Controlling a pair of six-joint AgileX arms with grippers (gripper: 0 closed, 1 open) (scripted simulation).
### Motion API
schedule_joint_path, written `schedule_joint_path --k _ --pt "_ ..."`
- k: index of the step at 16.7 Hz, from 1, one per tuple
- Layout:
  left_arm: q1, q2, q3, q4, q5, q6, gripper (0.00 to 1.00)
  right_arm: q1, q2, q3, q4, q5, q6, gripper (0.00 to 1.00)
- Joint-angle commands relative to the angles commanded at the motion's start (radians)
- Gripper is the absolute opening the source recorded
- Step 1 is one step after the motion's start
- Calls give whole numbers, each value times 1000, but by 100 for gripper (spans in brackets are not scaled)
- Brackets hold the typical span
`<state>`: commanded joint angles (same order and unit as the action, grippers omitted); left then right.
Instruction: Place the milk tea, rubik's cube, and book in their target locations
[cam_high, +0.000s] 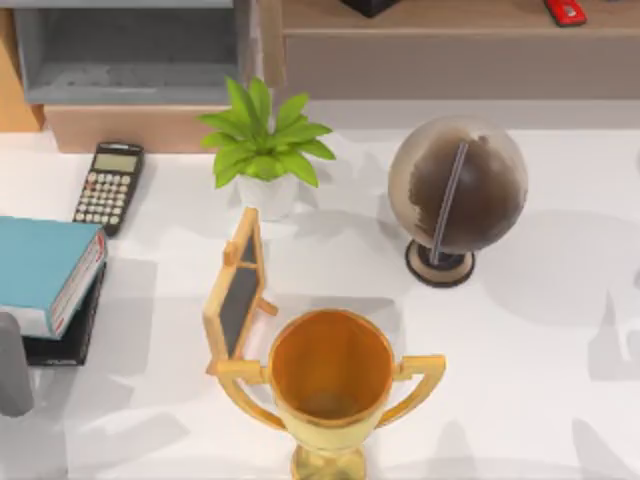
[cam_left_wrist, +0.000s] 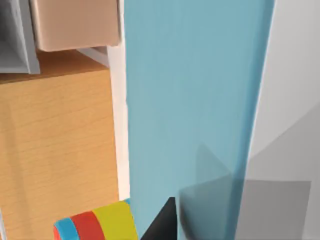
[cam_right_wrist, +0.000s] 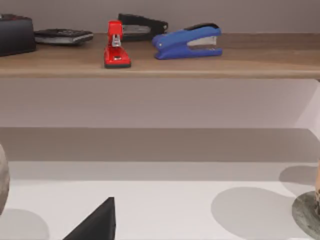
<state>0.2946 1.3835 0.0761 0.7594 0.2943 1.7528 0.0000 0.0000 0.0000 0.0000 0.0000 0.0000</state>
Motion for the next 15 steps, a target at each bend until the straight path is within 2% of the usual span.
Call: schedule_joint_path --k 5,15 --pt "-1 16 0 10 -3 -3 0 0 0 0 0 0 0 100" --pt "-1 16 0 10 -3 -3 75 0 0 0 0 0 0 100"
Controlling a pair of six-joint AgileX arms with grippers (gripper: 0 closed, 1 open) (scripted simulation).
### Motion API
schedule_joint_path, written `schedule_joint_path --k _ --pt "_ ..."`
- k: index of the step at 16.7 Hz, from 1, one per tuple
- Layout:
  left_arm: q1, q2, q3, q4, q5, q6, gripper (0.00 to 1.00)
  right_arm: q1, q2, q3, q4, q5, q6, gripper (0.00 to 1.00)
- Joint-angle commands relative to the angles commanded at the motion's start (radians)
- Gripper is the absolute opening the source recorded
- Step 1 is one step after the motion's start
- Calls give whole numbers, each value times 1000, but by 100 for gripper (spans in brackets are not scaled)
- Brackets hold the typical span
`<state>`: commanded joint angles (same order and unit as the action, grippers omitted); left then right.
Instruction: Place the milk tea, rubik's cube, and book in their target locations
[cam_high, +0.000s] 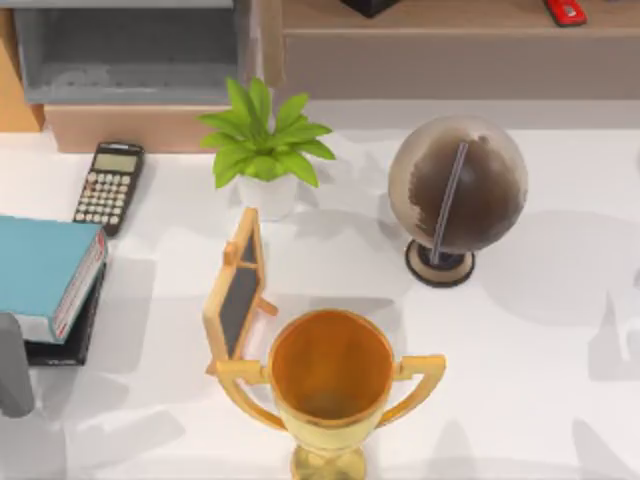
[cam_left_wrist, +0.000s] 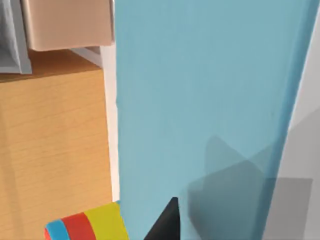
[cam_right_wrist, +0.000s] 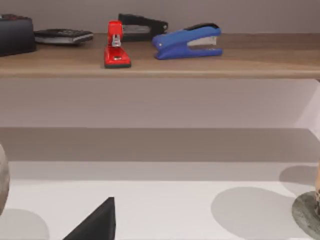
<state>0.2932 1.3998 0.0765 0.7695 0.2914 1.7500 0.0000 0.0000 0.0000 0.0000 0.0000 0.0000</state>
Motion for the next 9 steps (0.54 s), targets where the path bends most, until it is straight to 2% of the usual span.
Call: schedule_joint_path --k 3,9 --pt "0 0 0 0 0 0 98 0 0 0 0 0 0 100" --pt "0 0 0 0 0 0 100 0 0 0 0 0 0 100"
